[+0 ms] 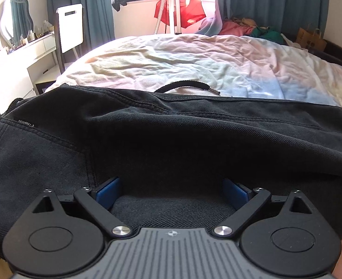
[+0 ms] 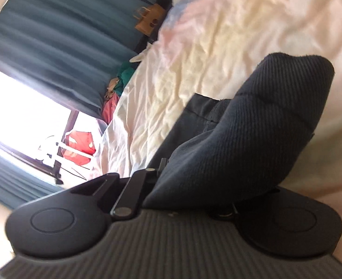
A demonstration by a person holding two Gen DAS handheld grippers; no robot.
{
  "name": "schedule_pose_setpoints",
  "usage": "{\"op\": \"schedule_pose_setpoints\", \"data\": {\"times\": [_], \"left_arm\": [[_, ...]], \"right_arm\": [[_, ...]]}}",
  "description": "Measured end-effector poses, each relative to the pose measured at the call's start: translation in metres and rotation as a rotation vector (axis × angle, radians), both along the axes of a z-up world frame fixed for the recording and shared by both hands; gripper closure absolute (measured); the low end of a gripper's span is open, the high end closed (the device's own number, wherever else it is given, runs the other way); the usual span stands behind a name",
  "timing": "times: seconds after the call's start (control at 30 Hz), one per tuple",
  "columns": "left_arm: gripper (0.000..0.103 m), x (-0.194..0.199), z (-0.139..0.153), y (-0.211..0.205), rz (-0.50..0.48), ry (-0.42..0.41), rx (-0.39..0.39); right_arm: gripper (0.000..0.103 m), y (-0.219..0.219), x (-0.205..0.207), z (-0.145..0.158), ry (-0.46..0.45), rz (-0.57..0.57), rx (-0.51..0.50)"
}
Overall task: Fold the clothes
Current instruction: 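Lay the waistband down with the left gripper and open it, then fold the leg ends with the right gripper over onto the trousers and release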
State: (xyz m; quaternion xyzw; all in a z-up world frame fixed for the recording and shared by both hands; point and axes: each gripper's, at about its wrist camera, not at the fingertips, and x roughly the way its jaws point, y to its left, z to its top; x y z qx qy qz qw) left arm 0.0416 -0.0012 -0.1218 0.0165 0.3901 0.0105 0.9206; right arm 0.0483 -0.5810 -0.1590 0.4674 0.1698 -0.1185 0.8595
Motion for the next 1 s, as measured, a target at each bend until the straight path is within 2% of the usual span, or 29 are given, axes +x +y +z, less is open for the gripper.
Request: {"op": "schedule_pose_setpoints", "data": {"times": [0.13, 0.23, 0.47, 0.53, 0.6, 0.73, 0.8, 0.87, 0.93, 1.0], "left_arm": [[0.007, -0.001, 0.008, 0.003, -0.017, 0.004, -0.008], [0.007, -0.003, 0.018, 0.012, -0.008, -0.025, -0.029], [0.007, -0.009, 0.041, 0.036, 0.026, -0.098, -0.087], [0.007, -0.012, 0.046, 0.046, 0.048, -0.118, -0.094], [0.007, -0.016, 0.051, 0.056, 0.075, -0.140, -0.095], [0.007, -0.022, 0.058, 0.077, 0.126, -0.174, -0.110], [0.007, -0.023, 0.060, 0.085, 0.141, -0.177, -0.143], [0.007, -0.024, 0.061, 0.090, 0.153, -0.185, -0.177], [0.007, -0.025, 0.063, 0.093, 0.158, -0.199, -0.198], [0.007, -0.028, 0.065, 0.094, 0.159, -0.221, -0.214]], "right_arm": [[0.088, 0.036, 0.004, 0.055, -0.092, 0.046, -0.215], [0.088, 0.088, 0.006, 0.094, -0.122, 0.115, -0.447], [0.089, 0.264, -0.002, 0.127, -0.237, 0.395, -0.985], [0.089, 0.312, -0.010, 0.114, -0.258, 0.500, -1.086], [0.089, 0.354, -0.016, 0.088, -0.252, 0.616, -1.159], [0.089, 0.418, -0.023, 0.020, -0.149, 0.851, -1.278], [0.089, 0.431, -0.027, -0.009, -0.117, 0.878, -1.379], [0.089, 0.428, -0.026, -0.009, -0.121, 0.868, -1.379], [0.088, 0.428, -0.024, 0.004, -0.126, 0.846, -1.342], [0.088, 0.437, -0.023, 0.023, -0.176, 0.825, -1.349]]}}
